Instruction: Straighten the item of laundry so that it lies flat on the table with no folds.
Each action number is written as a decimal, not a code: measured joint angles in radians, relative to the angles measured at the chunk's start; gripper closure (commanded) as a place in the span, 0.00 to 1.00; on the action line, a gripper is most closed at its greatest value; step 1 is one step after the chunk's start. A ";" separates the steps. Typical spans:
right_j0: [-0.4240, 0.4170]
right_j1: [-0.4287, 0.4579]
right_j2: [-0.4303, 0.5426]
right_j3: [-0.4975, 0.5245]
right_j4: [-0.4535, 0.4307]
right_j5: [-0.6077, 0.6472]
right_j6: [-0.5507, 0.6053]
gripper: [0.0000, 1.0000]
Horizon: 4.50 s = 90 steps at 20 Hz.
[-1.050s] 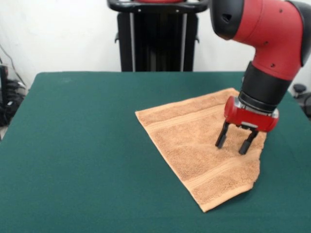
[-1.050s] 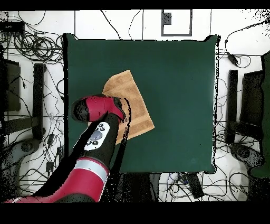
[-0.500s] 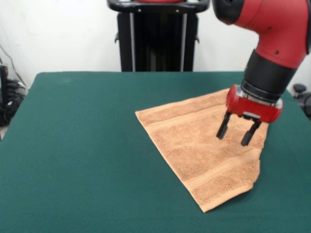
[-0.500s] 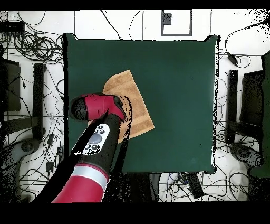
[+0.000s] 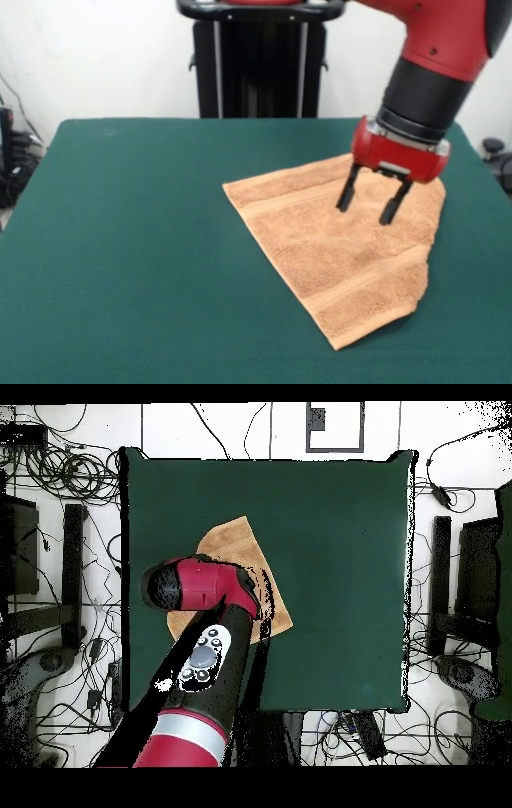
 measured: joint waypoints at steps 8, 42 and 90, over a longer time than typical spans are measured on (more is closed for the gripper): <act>-0.052 -0.027 0.006 0.047 -0.044 0.000 0.000 0.00; -0.187 -0.031 0.145 0.218 -0.240 -0.099 0.000 0.00; -0.232 -0.015 0.170 0.225 -0.570 -0.310 0.000 0.00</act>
